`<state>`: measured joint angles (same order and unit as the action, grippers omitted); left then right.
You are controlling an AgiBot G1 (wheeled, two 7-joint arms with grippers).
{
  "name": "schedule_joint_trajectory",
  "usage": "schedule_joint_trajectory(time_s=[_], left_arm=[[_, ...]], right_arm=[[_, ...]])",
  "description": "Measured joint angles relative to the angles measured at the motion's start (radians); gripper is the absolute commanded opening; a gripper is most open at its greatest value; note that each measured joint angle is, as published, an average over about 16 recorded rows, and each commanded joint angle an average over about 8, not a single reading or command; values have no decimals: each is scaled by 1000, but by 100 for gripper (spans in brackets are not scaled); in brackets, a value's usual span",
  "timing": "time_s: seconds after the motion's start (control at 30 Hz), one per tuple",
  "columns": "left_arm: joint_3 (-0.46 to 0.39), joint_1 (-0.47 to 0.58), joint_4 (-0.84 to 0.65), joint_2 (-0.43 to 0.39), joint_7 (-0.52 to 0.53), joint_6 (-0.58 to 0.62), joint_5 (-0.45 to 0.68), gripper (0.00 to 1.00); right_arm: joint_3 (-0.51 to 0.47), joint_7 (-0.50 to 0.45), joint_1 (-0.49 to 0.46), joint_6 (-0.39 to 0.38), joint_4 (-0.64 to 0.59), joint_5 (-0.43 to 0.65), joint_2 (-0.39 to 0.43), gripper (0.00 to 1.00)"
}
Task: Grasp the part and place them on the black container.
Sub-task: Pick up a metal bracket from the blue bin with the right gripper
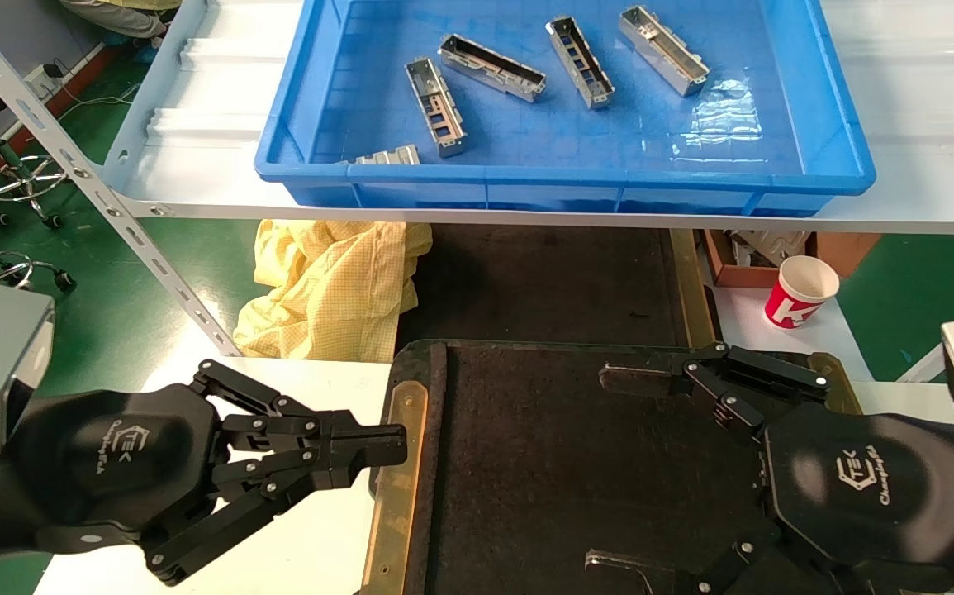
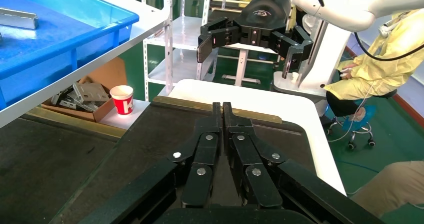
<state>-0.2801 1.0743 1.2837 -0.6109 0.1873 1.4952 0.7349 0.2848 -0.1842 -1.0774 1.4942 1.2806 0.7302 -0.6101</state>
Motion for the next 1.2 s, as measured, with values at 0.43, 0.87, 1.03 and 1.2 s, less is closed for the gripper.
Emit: schedule_joint_trajectory(time_s=[0.43,0.87,1.03,1.2], left_arm=[[0,0,0,0,0,0,0,25],[-1,1,-1,0,-1,0,0,100],[-1,1,-1,0,-1,0,-1,100],[-2,1,-1,0,-1,0,-1,100]], right_arm=[[2,-4,-15,-3,3,10,0,100],[58,-100,-284,-53,-71,165,-67,100],[96,-128,-421,-92,-165,259,-131,100],[131,-126,-533,-131,-285,344,-204,100]])
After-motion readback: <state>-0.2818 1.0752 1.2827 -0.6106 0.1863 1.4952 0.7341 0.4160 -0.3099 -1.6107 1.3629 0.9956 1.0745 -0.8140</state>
